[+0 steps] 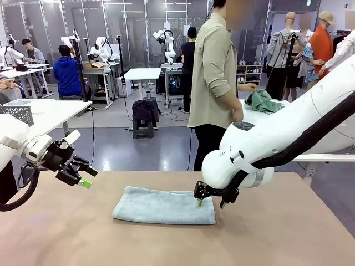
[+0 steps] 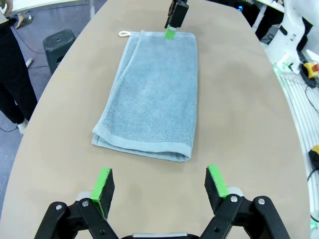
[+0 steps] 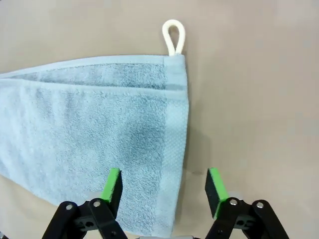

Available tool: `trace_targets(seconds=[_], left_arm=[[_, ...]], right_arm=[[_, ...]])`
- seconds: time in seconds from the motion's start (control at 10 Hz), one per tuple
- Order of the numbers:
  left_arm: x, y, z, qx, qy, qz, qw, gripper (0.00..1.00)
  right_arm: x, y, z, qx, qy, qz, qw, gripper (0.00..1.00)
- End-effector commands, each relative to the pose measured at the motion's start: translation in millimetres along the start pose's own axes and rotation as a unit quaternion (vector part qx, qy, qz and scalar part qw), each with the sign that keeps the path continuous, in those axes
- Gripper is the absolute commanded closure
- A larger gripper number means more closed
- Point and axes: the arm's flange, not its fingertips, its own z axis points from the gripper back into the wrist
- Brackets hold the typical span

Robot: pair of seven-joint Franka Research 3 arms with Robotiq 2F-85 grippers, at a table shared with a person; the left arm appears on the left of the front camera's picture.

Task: Fold the towels and place them in the basket.
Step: When a person lays out a Towel with hook on the table, fold it in half twice.

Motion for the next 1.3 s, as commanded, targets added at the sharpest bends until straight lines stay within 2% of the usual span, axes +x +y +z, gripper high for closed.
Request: trace_targets(seconds=[0.0,0.1,0.2,0.7,0.8,0.9,1.2], left_arm=[[2.1,0.9,0.4,0.002,0.002,-0.002,1.000,0.08],[2.1,0.9,0.4,0.002,0.002,-0.002,1.000,0.08],[2.1,0.9,0.4,0.002,0.002,-0.002,1.000,0.08],[2.1,0.9,0.4,0.002,0.002,-0.002,1.000,0.08],[2.1,0.9,0.4,0.002,0.002,-0.002,1.000,0.08],[2.1,0.9,0.4,0.002,0.002,-0.002,1.000,0.08],[2.1,0.9,0.4,0.002,0.002,-0.002,1.000,0.08]], right_arm=[[5.6,11.3,-8.0,-0.010,-0.020,-0.011,1.000,0.24],[7.1,11.8,-9.8,-0.014,-0.019,-0.009,1.000,0.24],[7.3,11.9,-10.4,-0.015,-0.020,-0.010,1.000,0.38],[8.6,10.8,-15.5,-0.022,-0.013,-0.013,1.000,0.38],[8.6,11.1,-16.6,-0.020,-0.009,-0.014,1.000,0.46],[9.1,11.1,-17.3,-0.020,-0.008,-0.016,1.000,0.58],[8.9,12.0,-17.5,-0.024,0.002,-0.019,1.000,0.58]])
